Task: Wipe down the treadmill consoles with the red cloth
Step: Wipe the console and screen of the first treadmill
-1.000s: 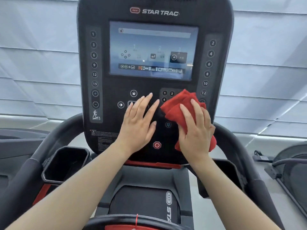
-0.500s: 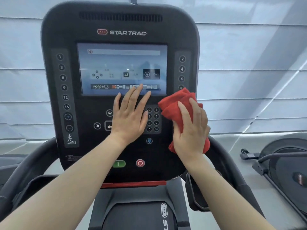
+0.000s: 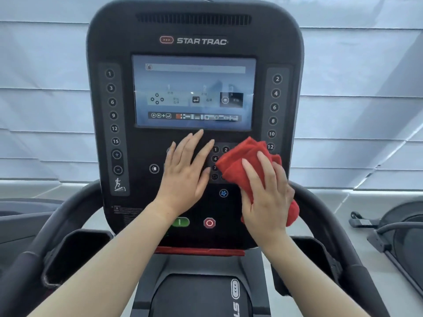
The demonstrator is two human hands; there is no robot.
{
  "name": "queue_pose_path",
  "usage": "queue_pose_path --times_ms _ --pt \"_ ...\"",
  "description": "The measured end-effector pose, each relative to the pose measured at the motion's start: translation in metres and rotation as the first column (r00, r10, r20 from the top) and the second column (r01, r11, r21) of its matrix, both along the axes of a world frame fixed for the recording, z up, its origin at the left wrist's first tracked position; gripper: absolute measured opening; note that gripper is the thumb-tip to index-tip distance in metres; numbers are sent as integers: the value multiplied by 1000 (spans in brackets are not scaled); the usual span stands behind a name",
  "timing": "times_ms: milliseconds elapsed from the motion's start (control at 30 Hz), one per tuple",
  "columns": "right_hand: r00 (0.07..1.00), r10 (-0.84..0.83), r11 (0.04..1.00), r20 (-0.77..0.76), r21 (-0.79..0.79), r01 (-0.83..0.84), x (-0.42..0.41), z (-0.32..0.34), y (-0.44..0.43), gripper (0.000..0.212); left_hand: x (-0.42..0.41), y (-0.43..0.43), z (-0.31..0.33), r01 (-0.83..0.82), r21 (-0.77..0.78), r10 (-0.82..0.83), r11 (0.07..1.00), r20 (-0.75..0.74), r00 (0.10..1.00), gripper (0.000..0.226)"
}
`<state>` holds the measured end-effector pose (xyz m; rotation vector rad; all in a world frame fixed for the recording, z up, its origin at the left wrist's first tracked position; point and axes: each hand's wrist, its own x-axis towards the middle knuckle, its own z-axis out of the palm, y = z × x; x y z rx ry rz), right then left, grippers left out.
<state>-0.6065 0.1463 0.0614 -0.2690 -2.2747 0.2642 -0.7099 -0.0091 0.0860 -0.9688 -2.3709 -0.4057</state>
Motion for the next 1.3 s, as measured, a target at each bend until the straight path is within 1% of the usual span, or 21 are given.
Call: queue_pose_path --times_ms 100,200,400,500,567,633,667,767,833,933,1000,1100,1167,1233,1300 --pt "999 30 999 44 35 -31 14 -23 -13 52 23 -30 -35 -85 29 83 996 77 994 55" --pt "994 61 994 91 86 -69 25 -41 -23 51 48 -54 -66 -137 11 134 990 144 980 56" --pt "975 127 972 184 172 -159 33 -55 -37 47 68 -74 -87 -155 -48 161 987 197 967 60" --pt "971 163 971 177 147 -190 17 -34 -38 49 72 -79 -90 -163 -72 174 984 203 964 62" --pt "979 145 985 143 69 -156 0 -14 -42 50 73 -82 -92 -169 -92 185 981 207 961 63" --pt "986 118 992 117 21 -121 -11 -1 -49 51 74 -84 -92 -170 -107 190 980 210 959 63" --pt "988 106 994 115 26 -110 -14 0 -53 53 74 -86 -92 -170 -109 190 979 212 959 63" --pt "985 109 987 136 99 -123 -7 -18 -65 56 71 -93 -88 -192 -91 208 977 230 951 63" --pt "979 130 978 155 141 -153 1 -35 -73 53 66 -99 -86 -223 -81 236 971 245 940 64" --pt "975 137 976 175 144 -163 2 -41 -83 51 59 -108 -79 -200 -103 220 974 238 946 64" --pt "973 153 977 171 125 -175 -8 -31 -89 52 53 -113 -74 -190 -93 207 977 238 949 63" --pt "974 169 979 152 86 -184 -29 -7 -99 51 39 -121 -60 -191 -28 192 981 243 951 63" --pt "977 168 984 131 42 -175 -43 10 -106 53 26 -126 -47 -181 3 176 984 214 961 61" --pt "980 155 987 122 12 -157 -54 22 -113 56 13 -133 -32 -185 25 177 982 186 966 60" --pt "987 114 993 117 13 -117 -58 25 -120 56 0 -141 -20 -200 51 188 979 176 966 61"
